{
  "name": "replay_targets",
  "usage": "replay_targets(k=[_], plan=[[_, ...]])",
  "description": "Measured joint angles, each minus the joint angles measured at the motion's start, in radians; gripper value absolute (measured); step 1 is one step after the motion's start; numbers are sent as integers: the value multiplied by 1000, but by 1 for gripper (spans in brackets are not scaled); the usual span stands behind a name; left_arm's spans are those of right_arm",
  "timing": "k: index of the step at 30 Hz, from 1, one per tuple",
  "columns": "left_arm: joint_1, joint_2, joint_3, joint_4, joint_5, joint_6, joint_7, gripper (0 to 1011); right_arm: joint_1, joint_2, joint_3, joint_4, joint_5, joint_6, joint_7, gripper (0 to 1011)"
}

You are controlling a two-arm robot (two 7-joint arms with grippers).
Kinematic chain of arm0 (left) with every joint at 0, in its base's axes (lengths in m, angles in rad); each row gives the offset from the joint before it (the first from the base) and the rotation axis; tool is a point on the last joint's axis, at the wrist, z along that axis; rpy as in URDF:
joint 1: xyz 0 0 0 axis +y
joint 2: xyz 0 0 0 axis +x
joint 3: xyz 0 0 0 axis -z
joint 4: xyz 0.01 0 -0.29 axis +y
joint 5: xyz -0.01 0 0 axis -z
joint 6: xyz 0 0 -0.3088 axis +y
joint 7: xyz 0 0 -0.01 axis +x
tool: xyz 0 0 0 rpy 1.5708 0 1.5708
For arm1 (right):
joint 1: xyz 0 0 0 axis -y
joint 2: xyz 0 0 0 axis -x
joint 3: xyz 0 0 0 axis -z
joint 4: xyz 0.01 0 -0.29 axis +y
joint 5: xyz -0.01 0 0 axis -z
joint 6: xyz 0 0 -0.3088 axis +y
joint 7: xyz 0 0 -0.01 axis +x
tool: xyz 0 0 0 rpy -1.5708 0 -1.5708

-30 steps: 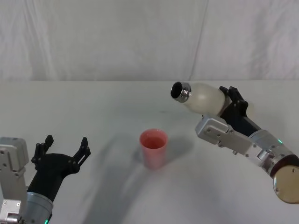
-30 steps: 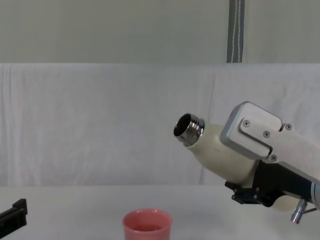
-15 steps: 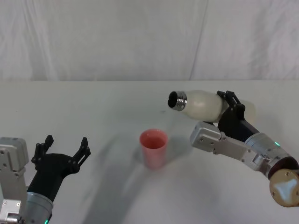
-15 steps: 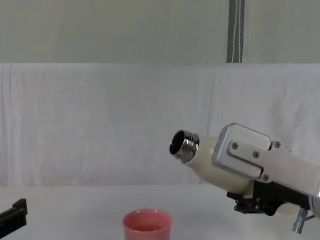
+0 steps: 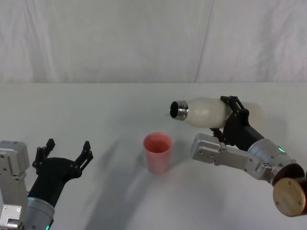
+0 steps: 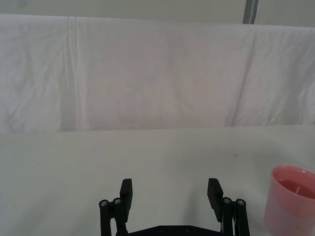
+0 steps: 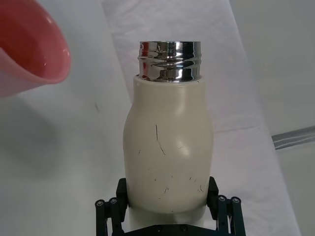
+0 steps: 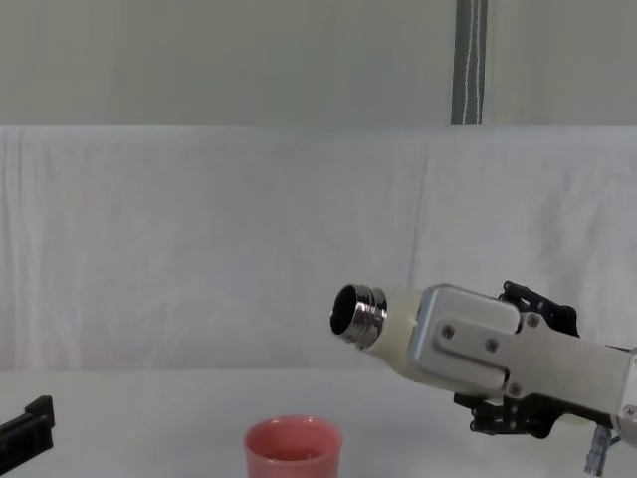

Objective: Grasp the thermos with one hand and pour water into the cup lid.

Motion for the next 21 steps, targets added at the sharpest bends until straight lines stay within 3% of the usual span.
replay_targets(k=[21], plan=[[0, 0, 0, 0, 0, 0, 0, 1001, 4, -6, -46, 0, -60, 9, 11, 960]])
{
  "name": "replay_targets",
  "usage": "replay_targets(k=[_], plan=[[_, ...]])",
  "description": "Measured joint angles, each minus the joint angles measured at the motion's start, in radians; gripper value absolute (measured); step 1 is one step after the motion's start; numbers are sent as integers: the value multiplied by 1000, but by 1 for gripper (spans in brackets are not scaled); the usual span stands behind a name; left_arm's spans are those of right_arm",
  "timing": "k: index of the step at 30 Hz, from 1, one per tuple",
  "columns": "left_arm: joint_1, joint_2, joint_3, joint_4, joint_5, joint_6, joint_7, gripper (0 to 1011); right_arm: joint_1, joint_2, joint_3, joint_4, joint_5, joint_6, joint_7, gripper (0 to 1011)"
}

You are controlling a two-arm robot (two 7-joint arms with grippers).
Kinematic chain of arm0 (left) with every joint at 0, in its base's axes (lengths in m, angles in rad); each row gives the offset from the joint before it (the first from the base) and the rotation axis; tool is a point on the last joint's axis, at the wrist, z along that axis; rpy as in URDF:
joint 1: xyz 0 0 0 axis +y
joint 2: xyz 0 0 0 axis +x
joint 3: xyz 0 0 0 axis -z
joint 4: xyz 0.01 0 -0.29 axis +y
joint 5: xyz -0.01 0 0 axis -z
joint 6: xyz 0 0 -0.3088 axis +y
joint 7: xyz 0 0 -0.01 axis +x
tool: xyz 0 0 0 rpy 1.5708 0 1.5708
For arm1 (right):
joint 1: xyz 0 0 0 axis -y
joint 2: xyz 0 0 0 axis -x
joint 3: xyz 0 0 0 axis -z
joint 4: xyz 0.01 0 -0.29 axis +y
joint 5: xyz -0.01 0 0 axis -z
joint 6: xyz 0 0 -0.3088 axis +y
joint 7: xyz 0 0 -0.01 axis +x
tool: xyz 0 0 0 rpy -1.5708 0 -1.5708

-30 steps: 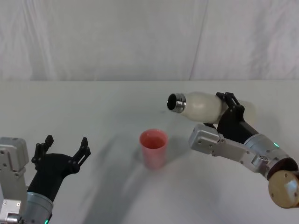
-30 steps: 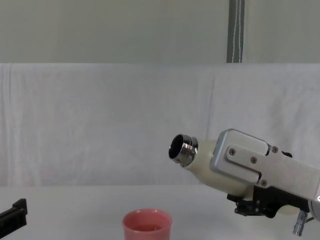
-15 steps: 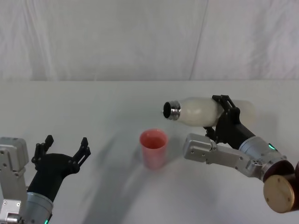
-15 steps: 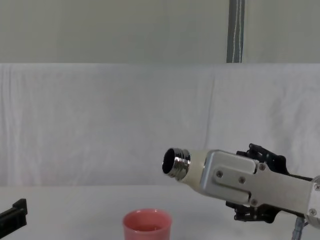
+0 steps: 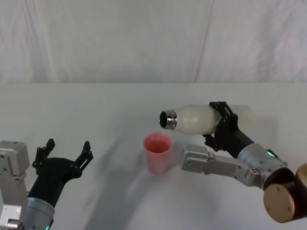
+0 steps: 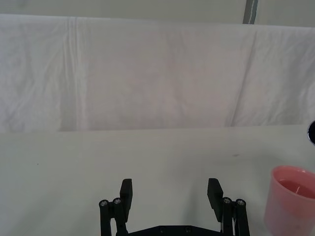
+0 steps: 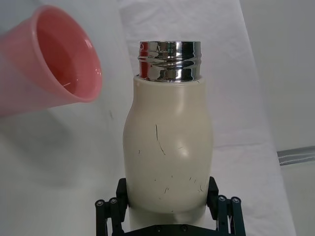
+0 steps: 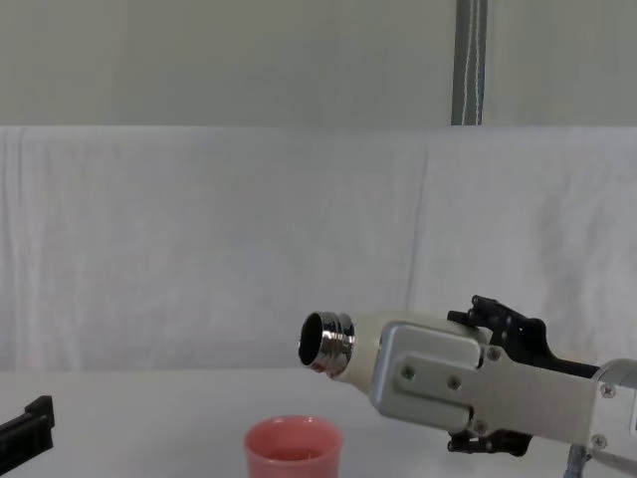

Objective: Grasp the thermos with one hand and pour water into the cup lid.

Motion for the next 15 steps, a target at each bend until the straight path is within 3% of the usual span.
replay_targets(k=[15], plan=[[0, 0, 0, 0, 0, 0, 0, 1001, 4, 7, -21, 2, -49, 18, -3, 960]])
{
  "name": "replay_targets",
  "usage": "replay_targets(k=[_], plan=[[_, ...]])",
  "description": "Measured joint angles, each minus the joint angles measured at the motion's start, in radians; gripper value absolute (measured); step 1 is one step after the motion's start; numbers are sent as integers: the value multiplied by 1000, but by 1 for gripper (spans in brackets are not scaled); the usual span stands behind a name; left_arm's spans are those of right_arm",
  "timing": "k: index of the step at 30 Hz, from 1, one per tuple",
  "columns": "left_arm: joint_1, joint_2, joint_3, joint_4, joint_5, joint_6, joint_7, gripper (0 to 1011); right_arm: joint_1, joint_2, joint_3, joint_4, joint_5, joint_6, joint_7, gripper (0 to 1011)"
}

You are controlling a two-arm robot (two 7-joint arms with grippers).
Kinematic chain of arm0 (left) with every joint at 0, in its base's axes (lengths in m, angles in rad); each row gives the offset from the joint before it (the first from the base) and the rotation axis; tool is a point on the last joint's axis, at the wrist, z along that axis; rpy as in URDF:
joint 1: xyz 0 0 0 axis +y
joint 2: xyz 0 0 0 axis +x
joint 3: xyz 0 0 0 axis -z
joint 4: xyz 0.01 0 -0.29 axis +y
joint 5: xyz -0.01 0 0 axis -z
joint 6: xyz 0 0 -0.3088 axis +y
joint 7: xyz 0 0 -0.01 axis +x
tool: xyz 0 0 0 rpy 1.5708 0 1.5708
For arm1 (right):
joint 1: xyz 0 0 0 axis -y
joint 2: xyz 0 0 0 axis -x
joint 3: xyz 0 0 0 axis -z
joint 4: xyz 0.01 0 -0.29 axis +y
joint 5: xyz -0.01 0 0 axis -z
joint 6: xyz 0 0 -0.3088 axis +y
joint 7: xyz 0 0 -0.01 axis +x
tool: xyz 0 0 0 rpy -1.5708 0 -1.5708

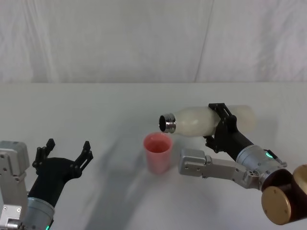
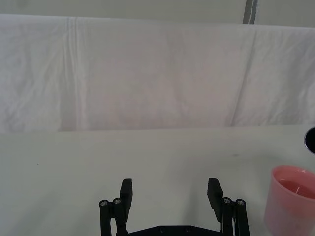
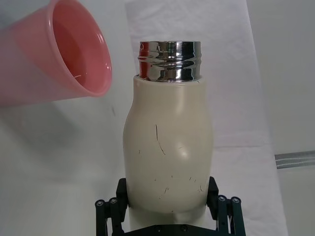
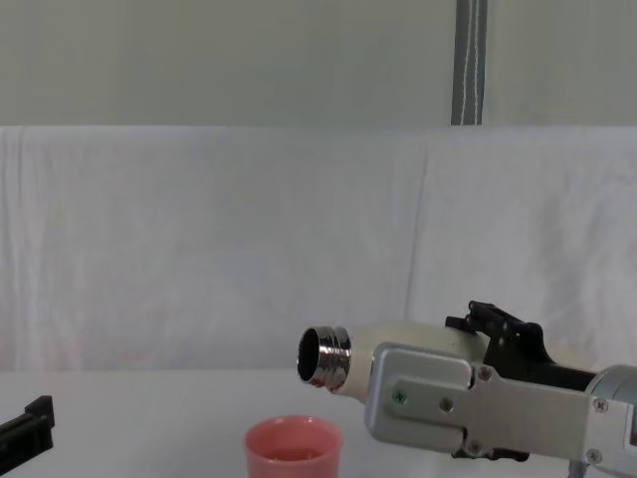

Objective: Grasp the thermos with one hand and pour water into the cup lid.

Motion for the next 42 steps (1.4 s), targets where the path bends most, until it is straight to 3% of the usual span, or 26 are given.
replay_targets(k=[42], plan=[[0, 0, 0, 0, 0, 0, 0, 1001, 20, 13, -27, 11, -88, 23, -18, 960]])
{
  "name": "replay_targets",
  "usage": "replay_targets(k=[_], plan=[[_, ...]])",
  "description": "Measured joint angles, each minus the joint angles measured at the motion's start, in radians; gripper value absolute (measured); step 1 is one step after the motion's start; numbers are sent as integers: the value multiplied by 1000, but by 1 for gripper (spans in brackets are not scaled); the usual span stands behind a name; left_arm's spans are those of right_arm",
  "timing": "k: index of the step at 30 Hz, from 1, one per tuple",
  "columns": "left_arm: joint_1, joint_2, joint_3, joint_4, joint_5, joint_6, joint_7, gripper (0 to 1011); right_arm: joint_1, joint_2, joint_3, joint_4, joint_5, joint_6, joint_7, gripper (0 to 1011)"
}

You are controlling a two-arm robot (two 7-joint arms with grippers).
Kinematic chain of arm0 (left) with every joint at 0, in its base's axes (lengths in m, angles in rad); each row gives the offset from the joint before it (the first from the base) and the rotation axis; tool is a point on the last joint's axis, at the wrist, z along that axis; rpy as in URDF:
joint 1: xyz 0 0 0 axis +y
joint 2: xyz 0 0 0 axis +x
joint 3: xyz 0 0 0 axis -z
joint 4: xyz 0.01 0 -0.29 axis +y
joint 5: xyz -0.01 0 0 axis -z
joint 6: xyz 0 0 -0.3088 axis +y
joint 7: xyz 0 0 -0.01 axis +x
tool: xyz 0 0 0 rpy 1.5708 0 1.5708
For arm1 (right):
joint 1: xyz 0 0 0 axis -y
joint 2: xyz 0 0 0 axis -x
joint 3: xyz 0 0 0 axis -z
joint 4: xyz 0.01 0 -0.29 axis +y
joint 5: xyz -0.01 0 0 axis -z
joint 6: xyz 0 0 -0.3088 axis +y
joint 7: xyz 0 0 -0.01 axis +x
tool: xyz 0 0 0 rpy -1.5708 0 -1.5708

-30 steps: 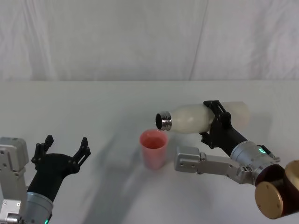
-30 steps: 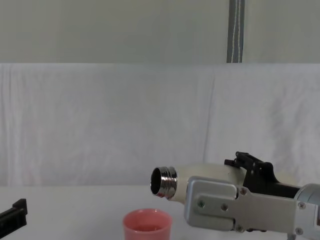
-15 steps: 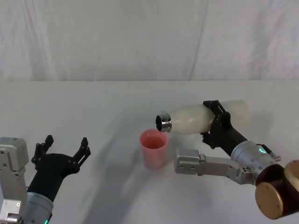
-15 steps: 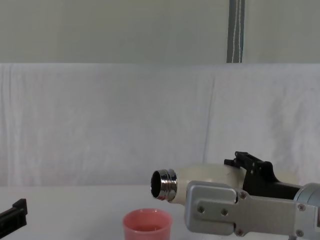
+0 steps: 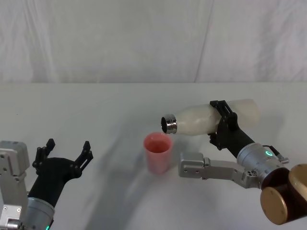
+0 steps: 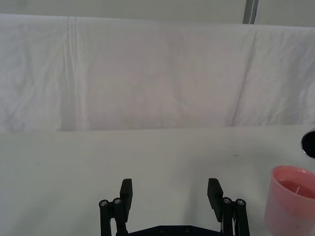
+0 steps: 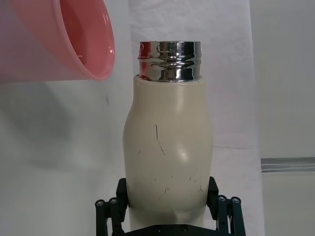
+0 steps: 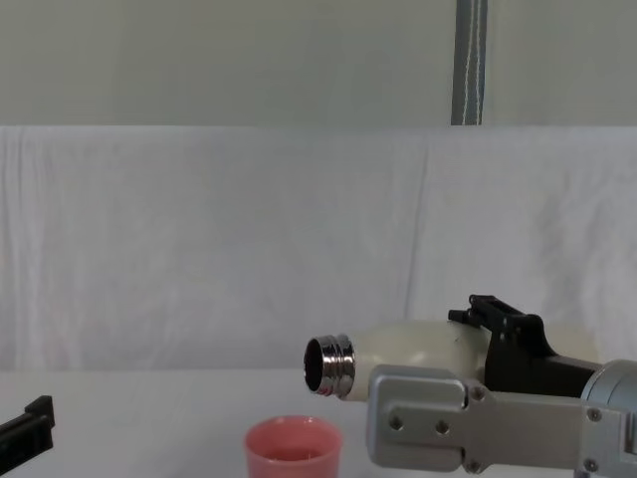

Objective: Grasp the thermos with one hand and pour water into the cup lid.

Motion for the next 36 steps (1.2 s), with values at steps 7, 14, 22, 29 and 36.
replay_targets(k=[7, 14, 22, 29, 36], plan=[[0, 0, 0, 0, 0, 0, 0, 1001, 6, 4, -6, 1, -12, -1, 3, 960], [0, 0, 0, 0, 0, 0, 0, 1001, 10, 9, -14, 3, -18, -5, 11, 960], [0, 0, 0, 0, 0, 0, 0, 1001, 14, 15, -19, 2, -27, -6, 14, 960], [0, 0, 0, 0, 0, 0, 0, 1001, 17, 19, -25, 1, -38, -5, 15, 960], [0, 0, 0, 0, 0, 0, 0, 1001, 22, 22, -29, 1, -48, -4, 16, 960]])
